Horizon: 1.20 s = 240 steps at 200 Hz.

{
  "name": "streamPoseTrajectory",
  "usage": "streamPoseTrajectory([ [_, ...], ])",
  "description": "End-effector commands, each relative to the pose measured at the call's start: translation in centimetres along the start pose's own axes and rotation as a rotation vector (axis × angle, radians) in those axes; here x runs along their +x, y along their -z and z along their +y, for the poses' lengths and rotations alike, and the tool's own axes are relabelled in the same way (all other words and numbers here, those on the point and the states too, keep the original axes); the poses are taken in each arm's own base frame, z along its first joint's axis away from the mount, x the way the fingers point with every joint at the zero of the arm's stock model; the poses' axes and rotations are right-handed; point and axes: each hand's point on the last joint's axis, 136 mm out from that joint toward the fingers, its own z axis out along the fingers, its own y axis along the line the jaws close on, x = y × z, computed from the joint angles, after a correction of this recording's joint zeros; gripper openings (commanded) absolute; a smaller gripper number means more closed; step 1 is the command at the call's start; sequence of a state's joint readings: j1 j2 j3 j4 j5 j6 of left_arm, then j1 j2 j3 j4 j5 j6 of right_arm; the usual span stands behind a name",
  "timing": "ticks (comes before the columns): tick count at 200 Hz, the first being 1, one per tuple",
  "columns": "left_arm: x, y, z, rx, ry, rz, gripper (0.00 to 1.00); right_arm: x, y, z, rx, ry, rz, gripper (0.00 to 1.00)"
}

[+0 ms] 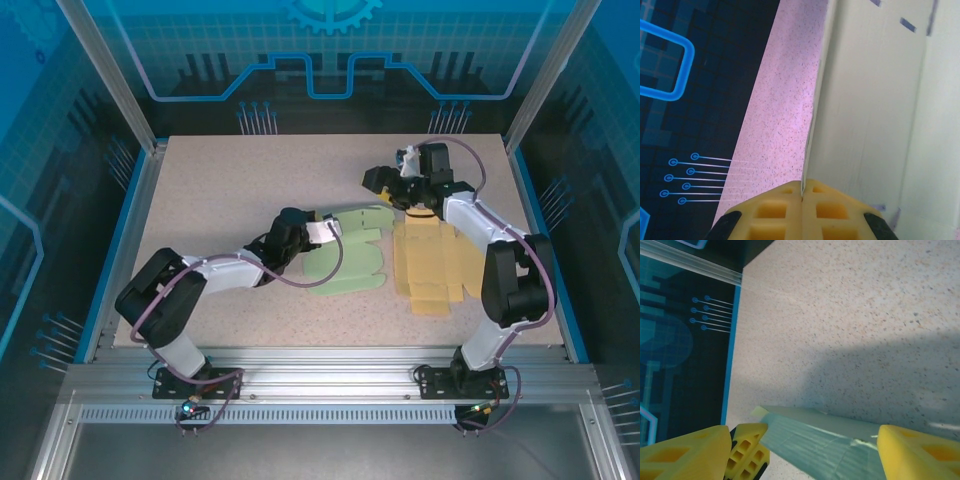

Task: Fold the paper box

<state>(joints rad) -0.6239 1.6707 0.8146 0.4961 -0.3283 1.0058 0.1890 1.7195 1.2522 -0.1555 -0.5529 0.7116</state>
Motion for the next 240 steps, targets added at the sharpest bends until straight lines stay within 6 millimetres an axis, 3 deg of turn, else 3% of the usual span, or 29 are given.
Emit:
streamPoseTrajectory([
  [1, -0.2, -0.6, 0.1, -0.019, -0.025, 0.014, 0.0, 1.6, -0.2, -0.4, 0.053, 0.021, 0.052, 0.78],
  [54, 0.0, -0.7, 0.3, -0.033, -0.025, 0.028, 0.0, 3.0, 0.1, -0.5, 0.158, 0.071, 0.068, 0.77],
  [112, -1.1, -0.2, 1.7, -0.127, -0.049, -0.022, 0.0, 2.3, 1.0, -0.3, 0.241, 0.122, 0.049, 0.78],
  [193, -2.2, 0.0, 1.8, -0.172, -0.088, -0.044, 0.0, 2.3, -0.6, -0.4, 0.214, 0.097, 0.059, 0.77],
  [240, -2.6, -0.5, 0.8, -0.162, -0.103, -0.045, 0.0, 2.5, -2.2, 0.4, 0.145, 0.071, 0.076, 0.59],
])
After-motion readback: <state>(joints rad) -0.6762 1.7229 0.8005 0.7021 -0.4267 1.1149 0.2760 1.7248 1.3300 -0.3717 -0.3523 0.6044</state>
